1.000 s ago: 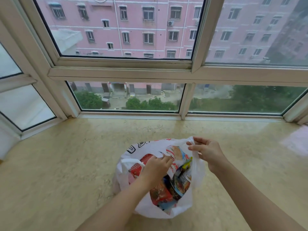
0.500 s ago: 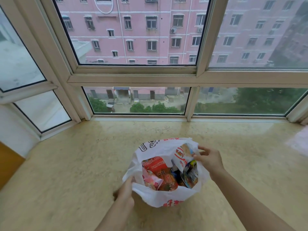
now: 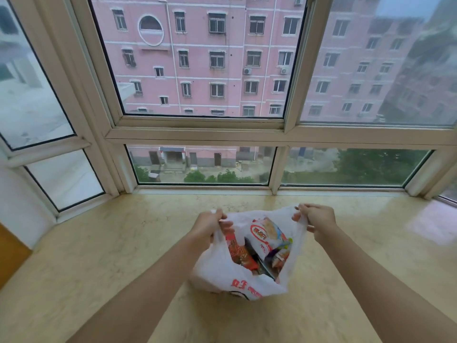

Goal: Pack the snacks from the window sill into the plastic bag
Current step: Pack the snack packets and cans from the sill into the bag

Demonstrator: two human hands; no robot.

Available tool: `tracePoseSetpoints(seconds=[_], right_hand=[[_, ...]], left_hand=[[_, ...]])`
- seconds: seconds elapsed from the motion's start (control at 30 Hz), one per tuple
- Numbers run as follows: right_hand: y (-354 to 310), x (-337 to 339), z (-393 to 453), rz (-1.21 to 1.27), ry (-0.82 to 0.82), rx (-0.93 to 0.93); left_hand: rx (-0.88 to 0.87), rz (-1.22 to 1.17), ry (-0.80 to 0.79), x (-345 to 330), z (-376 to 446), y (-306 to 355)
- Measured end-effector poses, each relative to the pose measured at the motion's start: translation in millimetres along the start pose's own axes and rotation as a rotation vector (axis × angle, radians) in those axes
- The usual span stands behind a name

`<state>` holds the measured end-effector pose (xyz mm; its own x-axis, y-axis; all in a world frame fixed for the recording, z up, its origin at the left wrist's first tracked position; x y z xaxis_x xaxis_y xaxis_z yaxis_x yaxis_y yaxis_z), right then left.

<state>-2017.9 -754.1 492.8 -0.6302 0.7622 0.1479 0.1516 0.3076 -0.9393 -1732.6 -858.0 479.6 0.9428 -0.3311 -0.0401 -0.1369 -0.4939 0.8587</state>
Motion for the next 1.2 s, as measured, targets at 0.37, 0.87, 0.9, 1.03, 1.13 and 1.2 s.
tracePoseSetpoints(seconds=[0.37,0.87,0.9,1.03,1.13,1.2], right_hand=[[23.8,-5.5,-13.7,0.2,-0.146,-0.06],[27.8,-32.2,-42.6,0.083,-0.193,-0.048],[8.4,-30.5,-35.8,0.119,-0.161,-0.017],[-10.1,-28.9,-29.7,0.045,-0.138,0.039],[15.9,-33.7,-38.5,0.0,-0.121,-0.005],[27.1,-37.9,-41.6,0.065,-0.104,-0.036]], left_hand=[[-0.094,0.386,-0.25,28.5,21.8,30.9],[-0.42,0.268,-0.025,56.4,16.1,64.2],[-0.439,0.212,-0.012,58.4,14.6,73.3],[-0.379,0.071,0.014,71.3,25.4,70.1],[-0.304,0.158,0.03,79.6,39.4,47.4],[-0.271,0.163,0.03,83.0,43.8,36.2]])
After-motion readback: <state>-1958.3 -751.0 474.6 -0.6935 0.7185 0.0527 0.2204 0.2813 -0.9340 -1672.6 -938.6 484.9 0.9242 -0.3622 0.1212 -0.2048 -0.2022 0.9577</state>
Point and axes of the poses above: each hand's wrist, its own z-axis towards the middle knuckle, its own x-axis out of the back of the hand, y = z × x, the point moved 9 cm from there along z, towards the middle knuckle
